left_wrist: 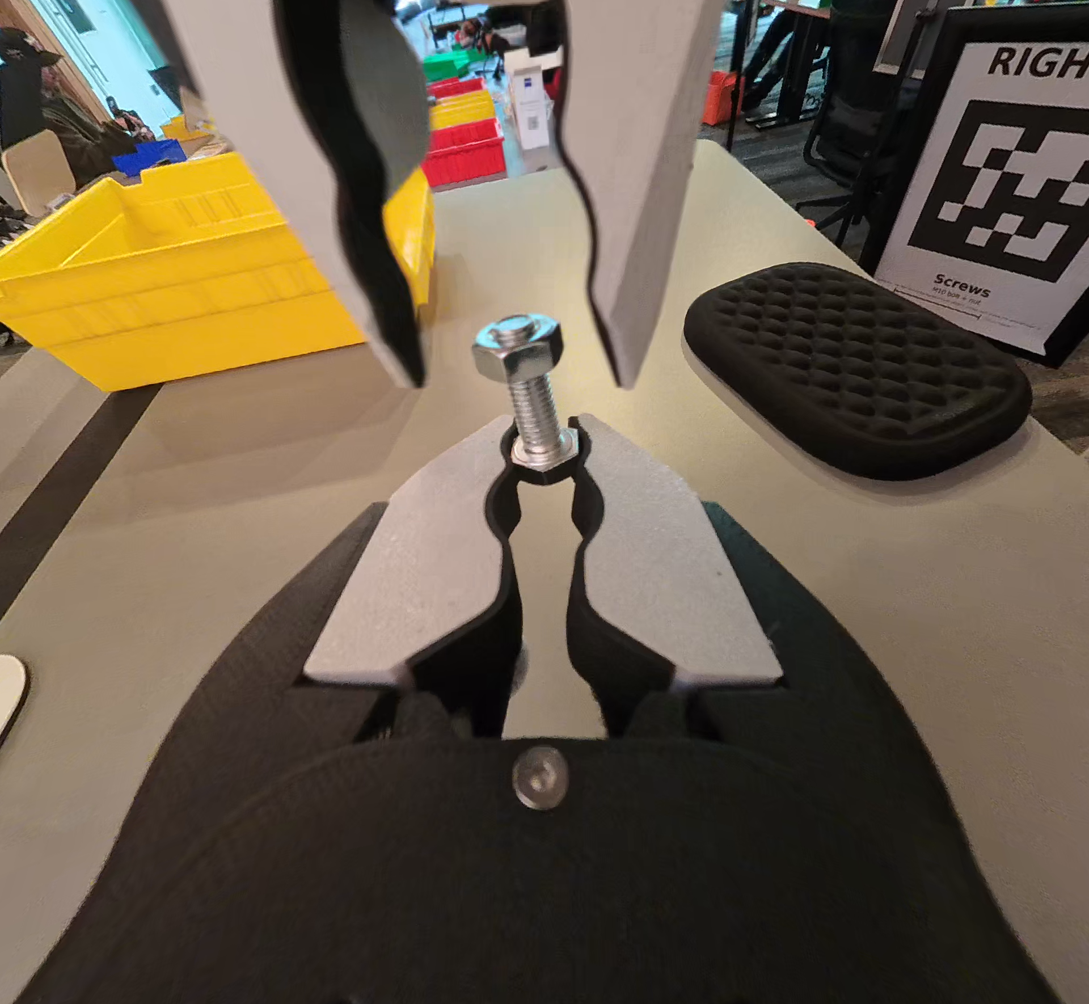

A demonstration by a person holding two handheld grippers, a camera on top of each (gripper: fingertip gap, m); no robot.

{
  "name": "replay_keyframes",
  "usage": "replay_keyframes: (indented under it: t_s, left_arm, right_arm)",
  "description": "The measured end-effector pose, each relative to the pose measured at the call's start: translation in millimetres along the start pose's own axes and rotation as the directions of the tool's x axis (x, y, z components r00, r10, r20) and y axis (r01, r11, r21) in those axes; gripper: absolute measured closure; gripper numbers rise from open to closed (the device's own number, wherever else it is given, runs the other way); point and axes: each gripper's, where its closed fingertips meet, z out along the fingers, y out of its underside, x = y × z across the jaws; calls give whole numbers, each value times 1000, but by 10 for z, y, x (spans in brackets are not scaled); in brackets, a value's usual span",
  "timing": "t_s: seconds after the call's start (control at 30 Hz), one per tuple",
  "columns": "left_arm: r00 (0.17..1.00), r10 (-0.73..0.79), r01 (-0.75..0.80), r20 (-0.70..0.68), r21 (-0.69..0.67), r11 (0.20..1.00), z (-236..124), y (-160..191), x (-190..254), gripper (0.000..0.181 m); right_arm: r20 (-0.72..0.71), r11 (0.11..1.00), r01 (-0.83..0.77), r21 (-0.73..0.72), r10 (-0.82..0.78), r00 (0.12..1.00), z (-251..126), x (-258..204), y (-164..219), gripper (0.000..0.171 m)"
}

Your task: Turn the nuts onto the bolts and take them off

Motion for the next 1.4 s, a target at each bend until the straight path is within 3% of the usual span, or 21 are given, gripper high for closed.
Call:
replay_keyframes:
  t_s: [0.13, 0.2, 0.3, 0.37, 0.47, 0.57, 0.8, 0.9, 1.0, 1.1, 1.23, 1.3, 1.4]
  left_arm:
    - [1000, 0, 0, -22, -1, 1000, -2, 3, 36, 168]
    - [999, -3, 3, -39, 9, 1000, -7, -13, 63, 168]
    - [998, -5, 7, -62, 17, 1000, -11, -32, 103, 168]
    - [997, 0, 1, -72, 19, 1000, -13, -41, 124, 167]
    - [996, 6, -3, -85, 27, 1000, -22, -59, 150, 167]
    - [996, 8, -5, -88, 28, 1000, -28, -65, 157, 167]
    - [995, 13, -11, -96, 19, 1000, -11, -53, 182, 167]
    - [995, 16, -14, -97, 17, 1000, 2, -48, 190, 167]
    - [997, 17, -16, -80, 15, 1000, 1, -44, 162, 167]
    - [998, 11, -11, -56, 11, 1000, -7, -33, 111, 167]
    - [1000, 5, -5, -15, -2, 1000, -6, -3, 30, 167]
    - [1000, 7, -7, 1, -9, 1000, 8, 9, 10, 167]
    - [1000, 2, -2, 21, -10, 1000, 4, 14, -31, 167]
  right_arm:
    - [-105, 917, 399, -11, -398, 911, -95, 24, -45, 115]
    - [-192, 759, 650, -38, -644, 741, -174, -1, -110, 122]
    - [-238, 453, 873, -179, -881, 409, -219, -43, -122, 126]
    - [-227, 266, 934, -238, -950, 213, -204, -104, -124, 128]
    - [-204, 110, 949, -297, -978, 50, -183, -124, -138, 133]
    - [-195, 31, 945, -324, -980, -35, -177, -128, -168, 141]
    - [-140, -56, 929, -366, -983, -114, -110, -127, -105, 154]
    - [-130, -25, 935, -353, -989, -76, -102, -133, -81, 155]
    - [-145, 76, 937, -341, -989, 28, -102, -109, -71, 155]
    - [-165, 269, 912, -311, -960, 226, -97, -63, -60, 155]
    - [-157, 594, 764, -253, -804, 574, -76, -2, -16, 155]
    - [-130, 753, 617, -231, -652, 747, -65, 1, 20, 155]
    - [-107, 927, 333, -170, -353, 929, -60, 4, 32, 155]
